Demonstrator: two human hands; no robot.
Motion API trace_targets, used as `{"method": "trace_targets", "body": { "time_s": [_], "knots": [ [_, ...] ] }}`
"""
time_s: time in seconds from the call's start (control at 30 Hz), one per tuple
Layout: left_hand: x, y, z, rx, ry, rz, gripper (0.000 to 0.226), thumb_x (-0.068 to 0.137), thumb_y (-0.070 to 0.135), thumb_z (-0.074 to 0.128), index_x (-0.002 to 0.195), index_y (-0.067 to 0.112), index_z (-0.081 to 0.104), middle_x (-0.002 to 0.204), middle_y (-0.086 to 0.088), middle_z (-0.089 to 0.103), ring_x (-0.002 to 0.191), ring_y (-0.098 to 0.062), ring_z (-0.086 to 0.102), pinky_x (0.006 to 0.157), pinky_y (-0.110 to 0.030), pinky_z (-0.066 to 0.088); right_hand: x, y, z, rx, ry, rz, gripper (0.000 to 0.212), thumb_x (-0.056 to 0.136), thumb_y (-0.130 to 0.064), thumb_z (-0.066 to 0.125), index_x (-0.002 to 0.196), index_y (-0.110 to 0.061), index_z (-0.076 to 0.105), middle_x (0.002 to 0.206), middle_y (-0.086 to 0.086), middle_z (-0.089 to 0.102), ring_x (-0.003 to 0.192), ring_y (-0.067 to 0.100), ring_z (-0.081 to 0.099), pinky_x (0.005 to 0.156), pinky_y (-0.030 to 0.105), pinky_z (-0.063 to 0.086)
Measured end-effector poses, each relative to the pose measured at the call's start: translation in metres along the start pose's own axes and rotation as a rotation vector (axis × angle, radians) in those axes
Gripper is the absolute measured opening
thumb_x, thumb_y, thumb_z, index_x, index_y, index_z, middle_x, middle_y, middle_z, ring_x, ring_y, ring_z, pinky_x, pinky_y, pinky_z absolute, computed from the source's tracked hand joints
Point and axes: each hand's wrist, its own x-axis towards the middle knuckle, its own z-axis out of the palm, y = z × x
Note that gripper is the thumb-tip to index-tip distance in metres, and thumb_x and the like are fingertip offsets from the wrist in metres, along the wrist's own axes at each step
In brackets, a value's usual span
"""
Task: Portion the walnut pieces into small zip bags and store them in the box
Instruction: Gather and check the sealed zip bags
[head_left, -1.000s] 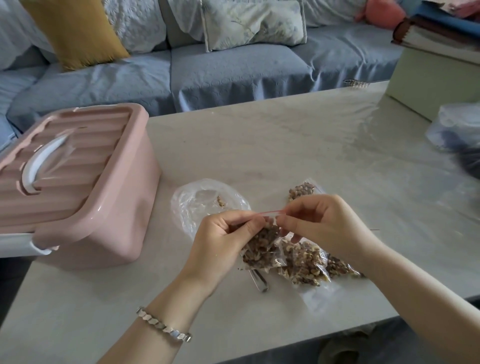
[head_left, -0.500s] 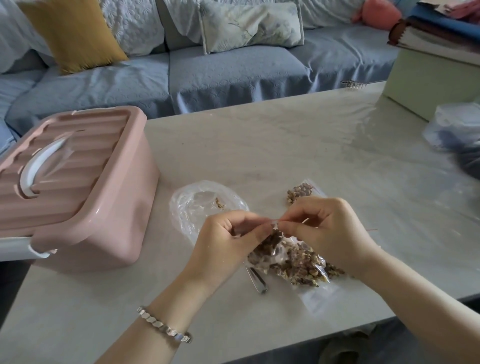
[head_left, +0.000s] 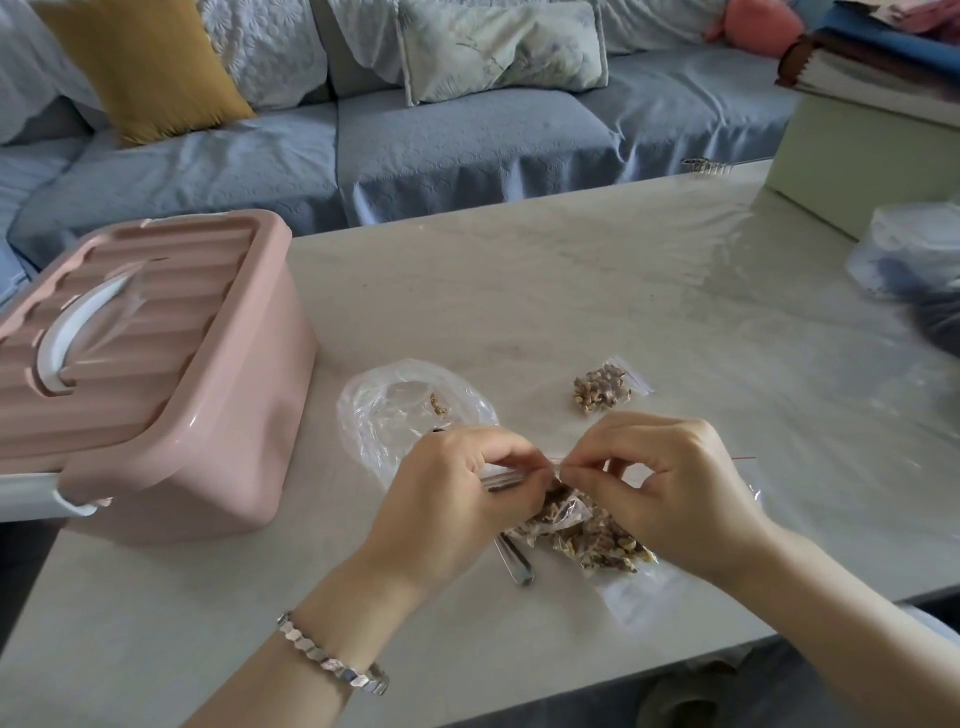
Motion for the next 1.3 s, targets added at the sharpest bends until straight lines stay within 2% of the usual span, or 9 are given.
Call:
{"method": "trace_targets", "body": {
  "time_s": [0.3,0.47,0.6,0.73,0.83,0.97,1.07,1.2,1.3],
  "knots": [
    [-0.006,-0.014,-0.009,0.058,0.036,-0.009,0.014,0.072,0.035,0.064,0.084,0.028,0.069,0.077,0.019,0.068,0.079,-0.003,0.064,0.072,-0.019,0.048,-0.011,0.008,-0.008,-0.029,0.051,0.009,0.005,0.069,-0.007,0.07,0.068,-0.01,0.073,0.066,-0.011,0.064,0.062,-0.001,0.058,0.056,0.007,0.044],
    [-0.009,-0.015,-0.011,0.084,0.087,-0.086,0.016,0.069,0.046,0.071,0.068,0.03,0.071,0.073,0.018,0.068,0.074,0.0,0.063,0.067,-0.012,0.044,-0.012,0.008,-0.006,-0.022,0.058,0.018,0.005,0.07,-0.007,0.07,0.069,-0.01,0.074,0.067,-0.012,0.064,0.064,0.001,0.06,0.059,0.006,0.044],
    [-0.01,-0.016,-0.011,0.171,0.131,-0.079,0.011,0.072,0.04,0.069,0.067,0.031,0.068,0.071,0.018,0.067,0.073,0.003,0.062,0.064,-0.007,0.04,-0.009,0.01,-0.004,-0.002,0.027,0.126,0.021,0.076,-0.01,0.07,0.068,-0.029,0.066,0.068,-0.018,0.062,0.066,0.002,0.059,0.059,0.004,0.041],
    [-0.014,-0.013,-0.004,0.266,0.111,0.004,0.005,0.081,0.029,0.067,0.077,0.028,0.068,0.076,0.015,0.068,0.076,0.001,0.062,0.067,-0.012,0.044,-0.001,-0.002,0.009,-0.164,-0.113,0.136,0.005,0.081,-0.024,0.063,0.082,-0.023,0.067,0.083,-0.012,0.062,0.078,0.006,0.056,0.066,0.02,0.048],
    [-0.018,-0.008,-0.002,0.156,0.086,0.003,0.008,0.085,0.023,0.064,0.078,0.025,0.068,0.082,0.021,0.068,0.078,0.007,0.063,0.065,-0.008,0.044,0.005,-0.008,0.017,-0.12,-0.135,0.091,0.018,0.081,-0.032,0.057,0.082,-0.02,0.071,0.077,-0.01,0.062,0.072,0.007,0.056,0.062,0.028,0.05],
    [-0.023,-0.009,-0.002,0.054,0.172,-0.072,0.018,0.086,0.011,0.063,0.074,0.024,0.062,0.074,0.016,0.067,0.069,0.003,0.062,0.061,-0.005,0.04,0.007,-0.004,0.025,-0.182,-0.155,0.052,0.039,0.084,-0.049,0.04,0.082,-0.021,0.066,0.074,-0.01,0.058,0.07,0.002,0.043,0.052,0.009,0.038],
    [-0.024,-0.011,0.0,0.027,0.213,-0.1,0.022,0.086,0.011,0.063,0.071,0.027,0.061,0.07,0.01,0.068,0.062,-0.005,0.06,0.058,-0.01,0.041,0.003,0.003,0.028,-0.205,-0.136,0.024,0.039,0.084,-0.051,0.041,0.075,-0.018,0.06,0.069,-0.013,0.048,0.067,0.0,0.037,0.056,0.007,0.038],
    [-0.025,-0.015,0.002,-0.022,0.212,-0.104,0.015,0.086,0.014,0.062,0.074,0.023,0.063,0.069,-0.003,0.068,0.066,-0.028,0.06,0.062,-0.033,0.046,0.0,0.011,0.021,-0.128,-0.057,0.064,0.045,0.073,-0.059,0.057,0.059,-0.016,0.055,0.056,-0.014,0.042,0.057,0.009,0.043,0.05,0.019,0.037],
    [-0.025,-0.016,0.002,-0.008,0.198,-0.103,0.015,0.085,0.013,0.063,0.074,0.022,0.063,0.067,-0.003,0.067,0.063,-0.026,0.059,0.06,-0.03,0.044,0.001,0.012,0.019,-0.152,-0.031,0.108,0.054,0.069,-0.07,0.053,0.049,-0.021,0.045,0.048,-0.013,0.037,0.047,0.013,0.04,0.042,0.026,0.035]
  ]
}}
